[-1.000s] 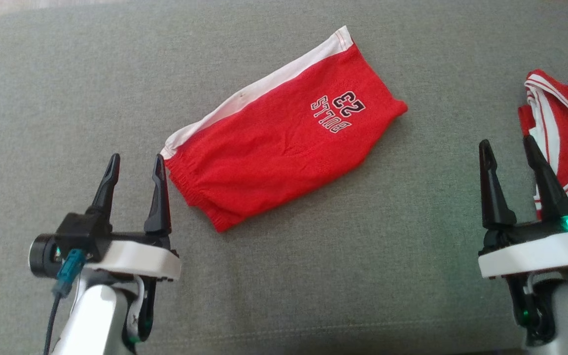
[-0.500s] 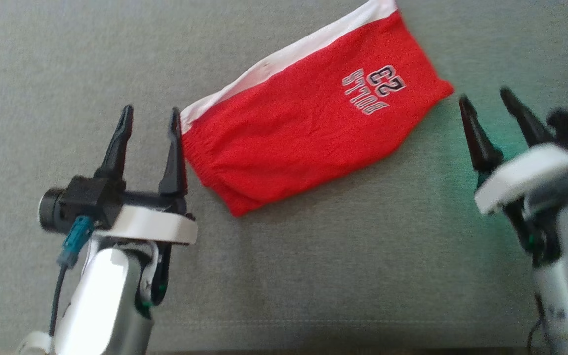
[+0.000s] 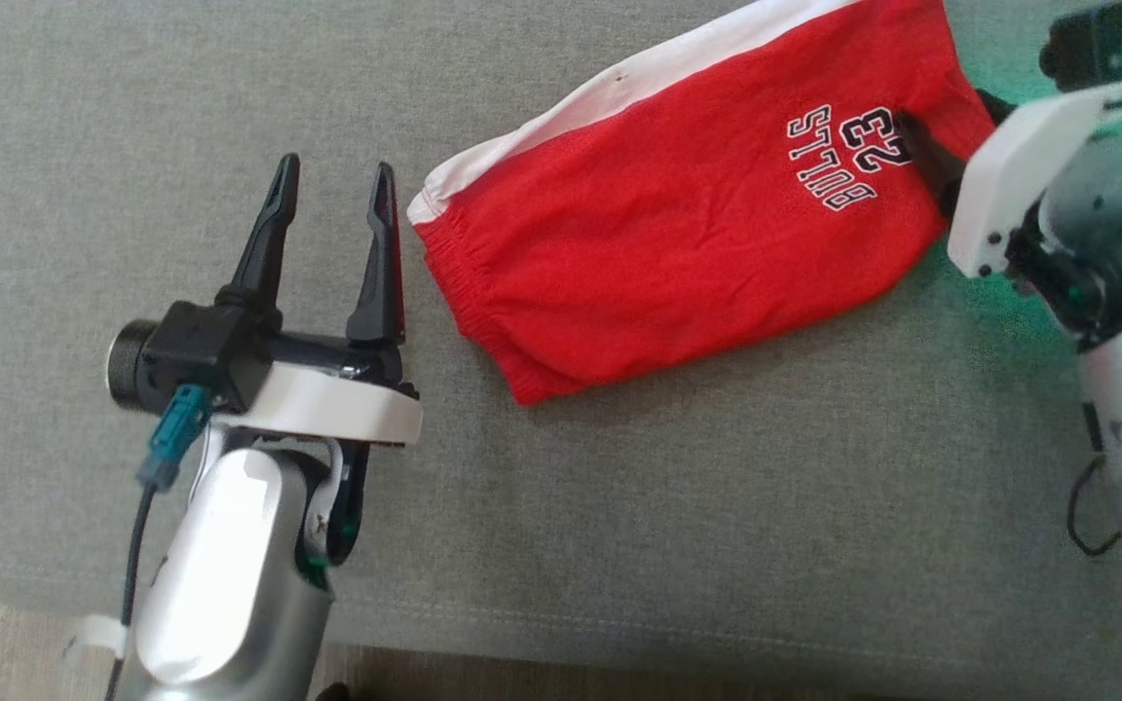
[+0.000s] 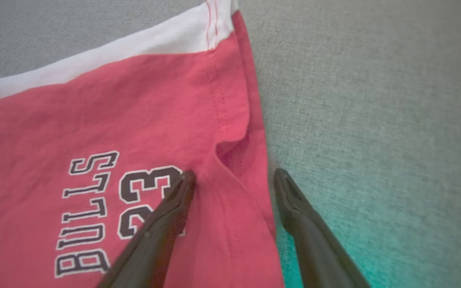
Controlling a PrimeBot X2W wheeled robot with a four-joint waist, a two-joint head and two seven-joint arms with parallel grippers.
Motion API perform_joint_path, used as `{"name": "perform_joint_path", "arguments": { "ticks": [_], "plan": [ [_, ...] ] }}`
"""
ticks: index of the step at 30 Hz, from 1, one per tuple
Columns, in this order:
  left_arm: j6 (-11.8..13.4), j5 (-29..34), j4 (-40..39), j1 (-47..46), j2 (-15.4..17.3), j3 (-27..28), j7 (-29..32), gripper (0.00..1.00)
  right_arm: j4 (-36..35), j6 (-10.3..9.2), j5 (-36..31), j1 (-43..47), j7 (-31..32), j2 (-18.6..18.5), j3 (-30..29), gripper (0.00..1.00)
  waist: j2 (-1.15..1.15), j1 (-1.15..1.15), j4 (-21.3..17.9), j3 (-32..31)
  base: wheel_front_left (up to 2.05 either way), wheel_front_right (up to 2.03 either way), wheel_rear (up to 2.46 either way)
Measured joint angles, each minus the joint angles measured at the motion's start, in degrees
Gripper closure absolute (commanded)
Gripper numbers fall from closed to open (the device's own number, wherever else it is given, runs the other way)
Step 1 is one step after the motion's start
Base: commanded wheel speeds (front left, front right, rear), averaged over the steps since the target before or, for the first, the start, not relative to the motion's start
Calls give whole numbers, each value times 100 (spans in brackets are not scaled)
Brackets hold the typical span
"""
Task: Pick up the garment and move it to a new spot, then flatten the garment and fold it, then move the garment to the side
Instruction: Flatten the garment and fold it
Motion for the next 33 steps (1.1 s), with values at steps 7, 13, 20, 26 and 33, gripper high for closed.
{"name": "perform_joint_path", "arguments": {
  "ticks": [7,13,20,26,33],
  "plan": [
    [-46,93,15,-8,-43,51,0,0,-24,0,519,85,314,92,0,100,0,0,-79,-86,0,0,0],
    [-96,153,53,53,-41,85,0,0,-517,0,705,1102,-321,433,-385,100,0,0,-237,-280,0,0,0],
    [-137,197,136,337,-16,134,0,0,-1223,1,704,2518,-899,817,-1095,100,0,0,-466,-572,0,0,0],
    [-138,197,179,515,33,136,0,0,-1563,0,656,3182,-1014,984,-1525,100,0,0,-595,-820,0,0,0],
    [-145,196,250,595,41,71,0,0,-1646,0,520,3227,-973,960,-1569,100,0,0,-616,-1066,0,0,0]
  ]
}}
